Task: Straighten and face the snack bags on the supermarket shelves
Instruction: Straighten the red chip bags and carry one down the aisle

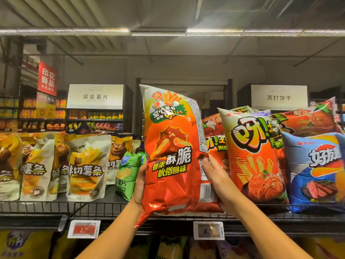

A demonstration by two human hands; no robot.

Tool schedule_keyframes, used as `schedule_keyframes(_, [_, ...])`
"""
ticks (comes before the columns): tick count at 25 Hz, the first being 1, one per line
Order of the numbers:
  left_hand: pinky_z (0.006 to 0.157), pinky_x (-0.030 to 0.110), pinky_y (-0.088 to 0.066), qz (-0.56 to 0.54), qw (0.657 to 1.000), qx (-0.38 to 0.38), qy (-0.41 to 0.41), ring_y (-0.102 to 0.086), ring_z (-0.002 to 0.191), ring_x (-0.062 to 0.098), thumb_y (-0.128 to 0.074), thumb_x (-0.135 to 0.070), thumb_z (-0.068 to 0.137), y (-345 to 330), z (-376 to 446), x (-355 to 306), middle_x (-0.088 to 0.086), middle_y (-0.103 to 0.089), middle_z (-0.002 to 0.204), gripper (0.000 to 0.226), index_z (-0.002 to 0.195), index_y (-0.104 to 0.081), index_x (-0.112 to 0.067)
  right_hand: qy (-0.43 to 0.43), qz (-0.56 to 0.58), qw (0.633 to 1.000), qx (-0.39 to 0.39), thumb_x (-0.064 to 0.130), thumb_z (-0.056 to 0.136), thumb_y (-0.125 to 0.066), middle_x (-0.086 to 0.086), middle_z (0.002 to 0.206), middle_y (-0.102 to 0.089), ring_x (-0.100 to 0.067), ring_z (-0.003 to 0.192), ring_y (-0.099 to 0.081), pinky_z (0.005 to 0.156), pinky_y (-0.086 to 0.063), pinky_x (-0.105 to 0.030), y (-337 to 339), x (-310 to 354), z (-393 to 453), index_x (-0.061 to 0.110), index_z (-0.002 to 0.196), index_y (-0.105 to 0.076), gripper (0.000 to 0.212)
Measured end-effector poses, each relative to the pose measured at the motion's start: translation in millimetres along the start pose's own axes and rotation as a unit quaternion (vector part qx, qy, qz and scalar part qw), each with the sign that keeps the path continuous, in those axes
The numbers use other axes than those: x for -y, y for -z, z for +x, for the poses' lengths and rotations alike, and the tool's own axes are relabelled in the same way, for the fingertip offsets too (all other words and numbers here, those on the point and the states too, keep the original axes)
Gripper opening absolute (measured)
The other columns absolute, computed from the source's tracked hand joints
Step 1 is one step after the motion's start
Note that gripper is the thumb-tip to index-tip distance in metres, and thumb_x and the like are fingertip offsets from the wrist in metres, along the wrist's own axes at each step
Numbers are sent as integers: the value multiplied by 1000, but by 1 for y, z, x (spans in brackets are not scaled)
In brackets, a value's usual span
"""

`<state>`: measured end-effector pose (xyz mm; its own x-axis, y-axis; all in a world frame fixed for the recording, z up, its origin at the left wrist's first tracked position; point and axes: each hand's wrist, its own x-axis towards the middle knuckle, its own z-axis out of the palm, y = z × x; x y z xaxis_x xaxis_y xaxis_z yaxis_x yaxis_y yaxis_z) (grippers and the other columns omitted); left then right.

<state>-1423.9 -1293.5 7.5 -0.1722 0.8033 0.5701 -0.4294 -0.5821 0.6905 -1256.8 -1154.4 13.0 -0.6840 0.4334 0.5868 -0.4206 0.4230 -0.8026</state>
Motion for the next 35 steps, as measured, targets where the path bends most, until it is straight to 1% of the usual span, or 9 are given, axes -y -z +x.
schedule_keyframes(2, [56, 34, -60, 43, 997, -56, 24, -76, 75, 25, -100, -48, 20, 11, -3, -1, 15, -77, 88, 77, 83, -81, -8, 39, -16, 999, -7, 65, 82, -62, 12, 138, -62, -8, 125, -60, 98, -53, -27, -2, 0, -1, 40, 145, -46, 70])
schedule_keyframes(4, [71, 37, -61, 121, 987, -96, 46, -74, 94, 26, -89, -55, 53, 20, 1, -4, 15, -74, 110, 75, 112, -75, -10, 68, -39, 995, -55, 65, 78, -65, 19, 135, -63, 1, 121, -61, 93, -53, -18, -2, 3, -4, 46, 141, -46, 68])
schedule_keyframes(7, [94, 43, -53, 215, 968, -128, 14, -65, 115, 18, -48, -57, 89, 22, 4, -11, 3, -65, 132, 59, 139, -52, -26, 105, -119, 983, -88, 67, 78, -69, 24, 139, -57, 3, 128, -53, 109, -46, -30, -3, 6, -6, 52, 145, -39, 74])
schedule_keyframes(13, [73, 29, -59, 256, 958, -123, -26, -71, 93, 15, -85, -72, 38, 7, 4, -8, 5, -74, 106, 111, 125, -57, -10, 123, -224, 958, -132, 75, 78, -58, 25, 144, -48, -5, 132, -49, 108, -45, -47, -19, 7, -15, 52, 148, -32, 78])
schedule_keyframes(18, [80, 32, -59, 198, 973, -115, -19, -71, 101, 21, -85, -65, 51, 13, 3, -7, 11, -73, 114, 90, 122, -65, -13, 146, -272, 939, -155, 73, 79, -58, 33, 143, -41, 1, 130, -46, 101, -44, -33, -30, 15, -25, 57, 146, -27, 76])
schedule_keyframes(22, [77, 29, -59, 205, 971, -122, -12, -72, 93, 18, -51, -44, 80, 11, 6, -7, 7, -75, 106, 57, 125, -59, -11, 147, -258, 942, -159, 70, 79, -60, 33, 141, -42, 0, 130, -47, 104, -46, -38, -28, 14, -26, 54, 147, -30, 76])
schedule_keyframes(27, [87, 33, -57, 268, 955, -128, -22, -70, 95, 18, -53, -41, 87, 3, 9, -4, 9, -72, 108, 40, 114, -61, -13, 125, -212, 957, -155, 70, 75, -62, 27, 138, -51, -1, 124, -54, 103, -48, -42, -18, 10, -27, 55, 143, -35, 74])
schedule_keyframes(32, [93, 35, -54, 320, 937, -140, -11, -68, 109, 16, -72, -64, 71, 3, 10, 15, 4, -71, 120, 72, 124, -58, -17, 87, -106, 983, -121, 54, 80, -76, 20, 127, -66, -3, 114, -65, 102, -51, -45, 3, -2, -34, 50, 137, -46, 65])
schedule_keyframes(35, [92, 32, -54, 312, 942, -122, 18, -66, 114, 14, -77, -73, 57, 6, 8, 32, -1, -70, 123, 90, 129, -55, -23, 60, -85, 989, -107, 50, 78, -76, 20, 126, -65, 0, 111, -66, 94, -57, -28, 18, -9, -45, 54, 133, -46, 63])
